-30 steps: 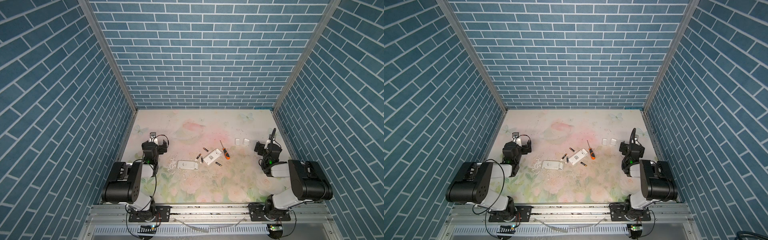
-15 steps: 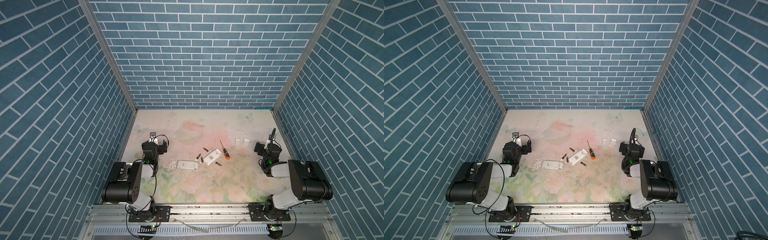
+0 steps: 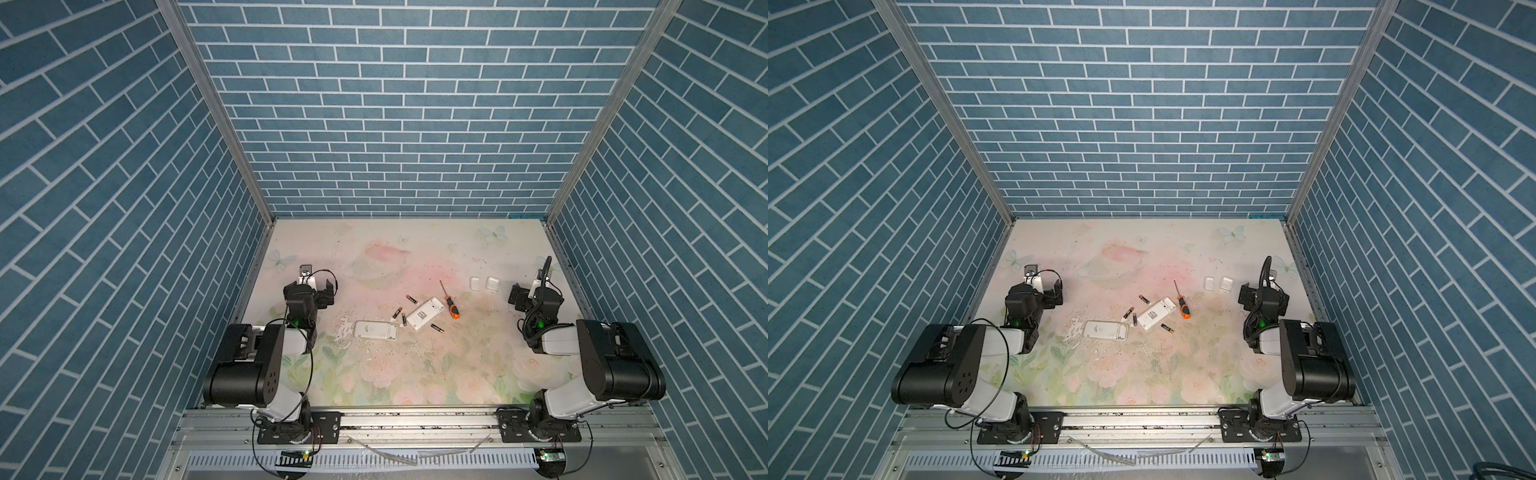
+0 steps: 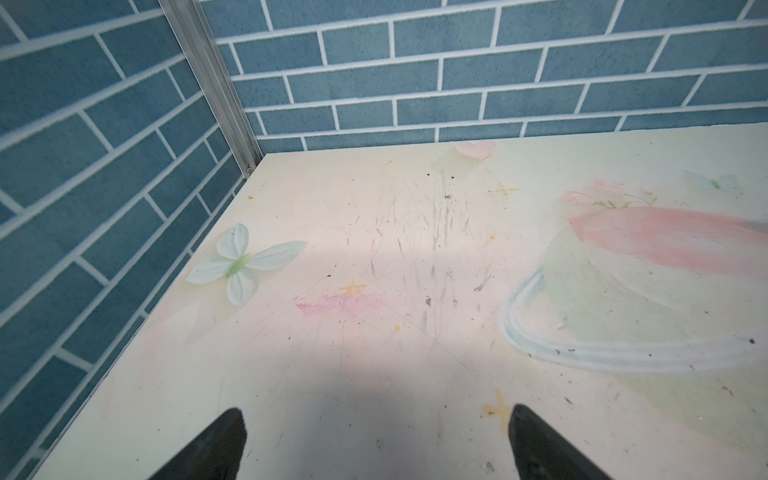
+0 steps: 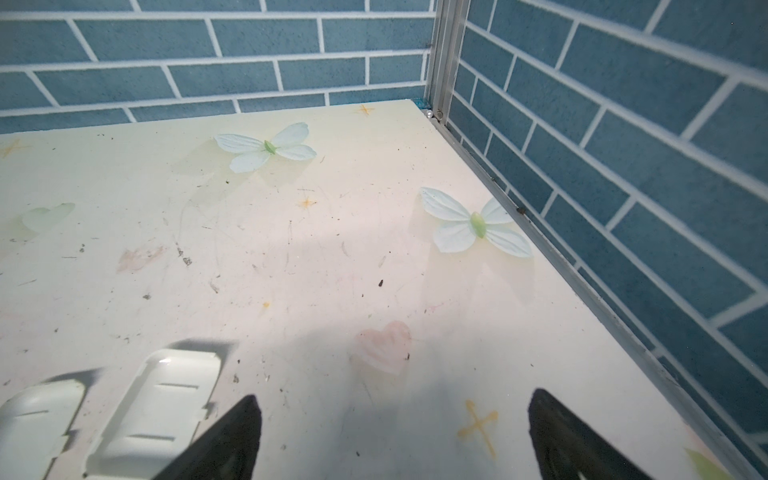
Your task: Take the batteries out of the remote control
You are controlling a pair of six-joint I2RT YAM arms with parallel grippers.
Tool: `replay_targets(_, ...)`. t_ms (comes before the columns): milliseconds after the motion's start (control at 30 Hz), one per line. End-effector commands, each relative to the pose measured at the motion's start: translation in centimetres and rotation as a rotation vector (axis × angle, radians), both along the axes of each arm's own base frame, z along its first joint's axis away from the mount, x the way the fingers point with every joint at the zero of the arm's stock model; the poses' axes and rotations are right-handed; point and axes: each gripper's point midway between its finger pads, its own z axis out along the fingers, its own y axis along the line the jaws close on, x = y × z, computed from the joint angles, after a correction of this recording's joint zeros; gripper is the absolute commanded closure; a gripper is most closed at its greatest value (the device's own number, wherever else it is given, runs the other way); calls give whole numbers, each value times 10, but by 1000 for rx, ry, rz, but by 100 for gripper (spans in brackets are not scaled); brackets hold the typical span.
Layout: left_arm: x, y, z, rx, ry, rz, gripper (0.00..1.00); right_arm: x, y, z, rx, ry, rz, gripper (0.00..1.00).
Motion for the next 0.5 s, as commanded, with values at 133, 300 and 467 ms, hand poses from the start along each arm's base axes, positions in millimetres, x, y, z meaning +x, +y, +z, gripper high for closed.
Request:
replay_targets(133, 4, 1, 3, 6, -8, 1, 0, 11, 0, 12, -7, -32, 8, 1)
replay_targets(300, 4, 1, 3, 5, -7, 2, 0, 11, 0, 11, -7, -32, 9, 1)
replay_targets(467, 5, -2, 3, 6, -3, -20, 0, 11, 0, 11, -7, -32, 7, 1)
